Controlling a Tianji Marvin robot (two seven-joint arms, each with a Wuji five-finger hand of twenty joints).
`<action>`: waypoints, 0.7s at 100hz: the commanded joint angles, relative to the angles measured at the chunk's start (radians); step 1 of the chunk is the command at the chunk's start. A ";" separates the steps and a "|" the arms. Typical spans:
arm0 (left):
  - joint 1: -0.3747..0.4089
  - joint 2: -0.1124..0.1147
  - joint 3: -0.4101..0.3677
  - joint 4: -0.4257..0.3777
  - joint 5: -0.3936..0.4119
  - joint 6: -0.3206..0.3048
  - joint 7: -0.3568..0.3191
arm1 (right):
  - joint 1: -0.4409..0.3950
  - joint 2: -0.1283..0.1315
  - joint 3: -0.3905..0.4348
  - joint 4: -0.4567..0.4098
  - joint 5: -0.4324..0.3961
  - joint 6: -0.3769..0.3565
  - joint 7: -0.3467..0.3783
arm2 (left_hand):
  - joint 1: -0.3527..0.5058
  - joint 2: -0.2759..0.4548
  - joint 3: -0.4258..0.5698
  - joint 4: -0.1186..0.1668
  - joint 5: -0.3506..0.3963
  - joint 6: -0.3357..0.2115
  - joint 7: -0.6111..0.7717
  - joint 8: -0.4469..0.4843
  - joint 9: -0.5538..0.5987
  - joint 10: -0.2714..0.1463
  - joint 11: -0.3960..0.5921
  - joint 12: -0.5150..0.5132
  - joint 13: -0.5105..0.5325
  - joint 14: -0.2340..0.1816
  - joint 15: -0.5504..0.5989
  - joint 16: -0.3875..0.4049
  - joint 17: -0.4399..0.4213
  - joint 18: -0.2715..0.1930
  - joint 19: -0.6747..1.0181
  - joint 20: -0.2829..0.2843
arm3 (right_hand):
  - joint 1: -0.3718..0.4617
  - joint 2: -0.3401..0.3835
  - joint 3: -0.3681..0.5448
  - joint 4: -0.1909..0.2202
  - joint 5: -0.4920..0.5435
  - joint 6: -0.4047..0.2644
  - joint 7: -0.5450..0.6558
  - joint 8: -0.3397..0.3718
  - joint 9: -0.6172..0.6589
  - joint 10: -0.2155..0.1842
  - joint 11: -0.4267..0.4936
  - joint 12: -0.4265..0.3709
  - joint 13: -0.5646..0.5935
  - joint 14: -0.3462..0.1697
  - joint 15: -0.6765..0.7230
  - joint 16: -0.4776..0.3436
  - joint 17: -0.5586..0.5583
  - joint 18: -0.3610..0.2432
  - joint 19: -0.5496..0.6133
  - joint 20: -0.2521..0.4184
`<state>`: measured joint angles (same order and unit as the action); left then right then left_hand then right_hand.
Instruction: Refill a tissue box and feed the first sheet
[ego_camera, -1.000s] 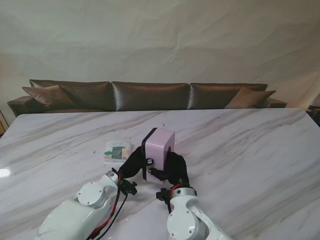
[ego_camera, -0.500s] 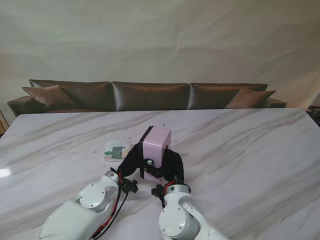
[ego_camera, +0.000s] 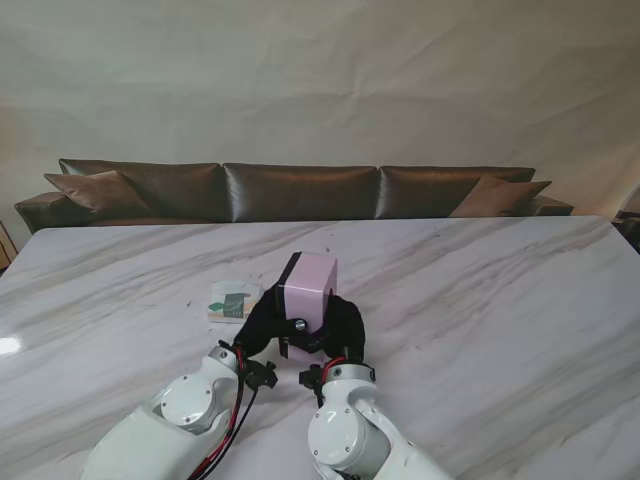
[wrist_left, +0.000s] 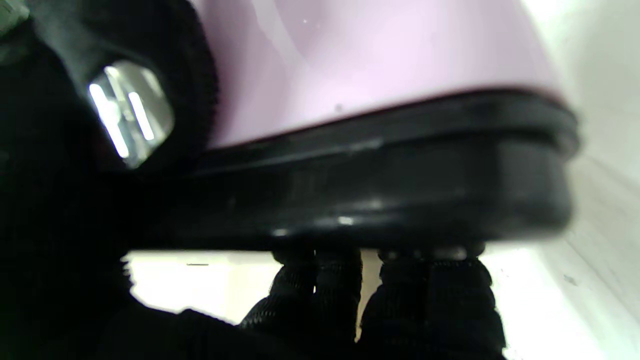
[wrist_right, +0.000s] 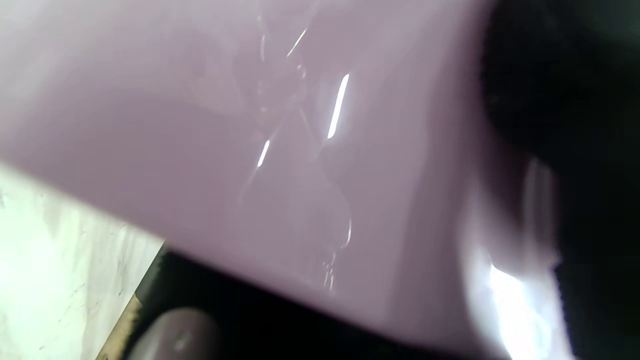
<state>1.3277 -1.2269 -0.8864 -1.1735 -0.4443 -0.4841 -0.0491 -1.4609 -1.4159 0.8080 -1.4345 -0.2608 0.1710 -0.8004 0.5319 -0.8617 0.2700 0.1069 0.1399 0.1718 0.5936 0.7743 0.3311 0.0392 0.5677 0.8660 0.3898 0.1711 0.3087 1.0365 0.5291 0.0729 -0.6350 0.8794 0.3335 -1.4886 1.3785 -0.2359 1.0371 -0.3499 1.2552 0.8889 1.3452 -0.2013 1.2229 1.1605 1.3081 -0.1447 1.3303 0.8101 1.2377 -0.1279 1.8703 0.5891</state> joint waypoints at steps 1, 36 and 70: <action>0.034 -0.028 0.030 -0.080 0.023 -0.025 -0.054 | 0.032 -0.005 0.021 0.047 -0.002 0.032 0.006 | 0.373 0.148 0.783 0.150 0.233 -0.313 0.480 0.120 0.536 -0.466 0.689 0.148 0.601 -0.102 0.929 0.127 0.081 -0.114 2.265 0.026 | 0.207 0.200 0.191 0.115 0.022 0.024 0.026 0.020 0.061 0.077 0.049 0.037 0.011 0.025 0.352 0.090 -0.012 -0.194 0.189 0.019; 0.068 -0.023 0.010 -0.124 0.047 -0.003 -0.017 | 0.052 -0.011 0.033 0.081 -0.011 0.084 -0.005 | 0.374 0.153 0.788 0.165 0.237 -0.318 0.490 0.139 0.538 -0.463 0.692 0.161 0.611 -0.099 0.934 0.138 0.088 -0.107 2.270 0.045 | 0.256 0.197 0.191 0.157 0.041 0.107 0.031 0.069 0.085 0.145 0.054 0.018 0.009 0.059 0.362 0.099 -0.012 -0.161 0.206 0.033; 0.077 -0.026 0.009 -0.132 0.043 0.012 -0.007 | 0.055 -0.015 0.045 0.079 -0.007 0.106 -0.016 | 0.376 0.156 0.791 0.175 0.239 -0.319 0.497 0.154 0.542 -0.458 0.696 0.169 0.617 -0.100 0.942 0.143 0.094 -0.104 2.274 0.057 | 0.263 0.203 0.191 0.166 0.040 0.128 0.025 0.096 0.084 0.153 0.064 0.000 0.009 0.064 0.365 0.102 -0.012 -0.154 0.209 0.039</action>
<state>1.3704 -1.2275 -0.9141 -1.2408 -0.4154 -0.4541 0.0030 -1.4329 -1.4334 0.8180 -1.3873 -0.2767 0.2456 -0.8163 0.7421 -0.8920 0.2993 0.1273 0.1782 0.1732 0.3091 0.7784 0.3260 0.0398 0.1823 0.9611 0.3883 0.1547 -0.2195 1.0416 0.5456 0.0714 -0.9603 0.8883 0.3315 -1.5094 1.1844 -0.2359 1.0551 -0.3155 1.2551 0.9564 1.3546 -0.2033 1.2233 1.1612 1.2929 -0.1495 1.3198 0.8212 1.2189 -0.1285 1.8714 0.6094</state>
